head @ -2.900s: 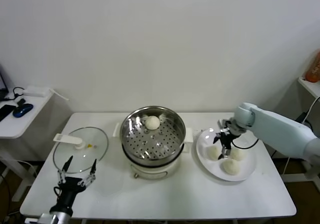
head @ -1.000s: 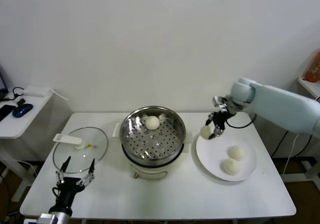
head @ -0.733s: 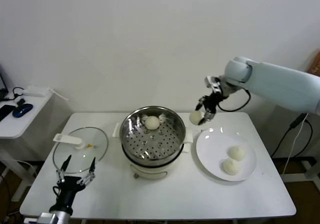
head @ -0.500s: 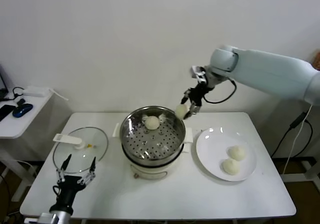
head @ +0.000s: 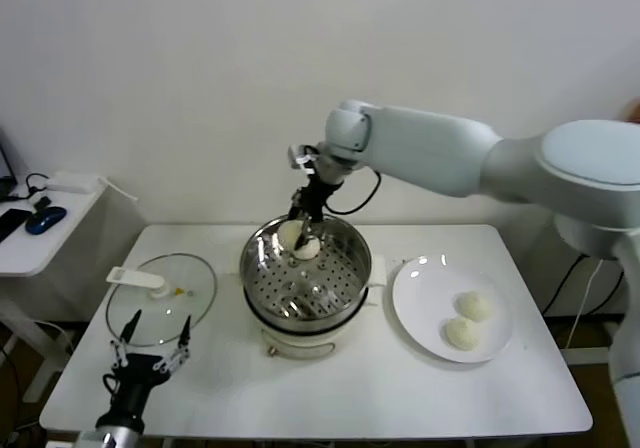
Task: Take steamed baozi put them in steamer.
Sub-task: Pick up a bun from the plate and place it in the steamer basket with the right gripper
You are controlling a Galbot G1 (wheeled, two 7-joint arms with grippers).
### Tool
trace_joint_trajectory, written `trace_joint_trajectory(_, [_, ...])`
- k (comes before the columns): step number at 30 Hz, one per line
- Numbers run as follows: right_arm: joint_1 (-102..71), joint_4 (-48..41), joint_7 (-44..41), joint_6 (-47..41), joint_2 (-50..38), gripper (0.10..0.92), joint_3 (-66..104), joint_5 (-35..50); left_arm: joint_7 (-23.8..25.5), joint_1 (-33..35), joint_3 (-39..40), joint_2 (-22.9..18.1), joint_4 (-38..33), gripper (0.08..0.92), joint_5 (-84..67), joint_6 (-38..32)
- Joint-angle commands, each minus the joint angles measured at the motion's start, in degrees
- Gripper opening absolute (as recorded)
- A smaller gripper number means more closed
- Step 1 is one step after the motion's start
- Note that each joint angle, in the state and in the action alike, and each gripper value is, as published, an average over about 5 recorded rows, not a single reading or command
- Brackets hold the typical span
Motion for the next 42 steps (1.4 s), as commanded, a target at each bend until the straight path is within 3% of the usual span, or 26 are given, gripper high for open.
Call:
trace_joint_trajectory(1, [-5.42,-7.03,0.06,-0.06,8.03,0.670,0.63,-0.92,-0.15,0.55,-0.28,0.53,-0.08,0.823,-0.19,-0.09])
trace_joint_trajectory(31, [-7.92,-4.58,0.58,0.06,5.67,0.672,0.86,-4.52,-0.22,0.34,-0.18,0.10,0.51,0.823,-0.31,0.11])
trace_joint_trajectory(37, [-8.23,-4.28,1.00,0.70,5.27,0.785,1.13,-5.14,-0.28,0.52,-0.26,0.07,0.62,0.823,-0.40,-0.02])
trace_joint_trajectory(42, [-7.20,-2.24,0.82,0.77,3.40,0.821,1.25,-5.46,-0.31,0.52,-0.46,0.17,0.54,0.823,-0.55,0.04])
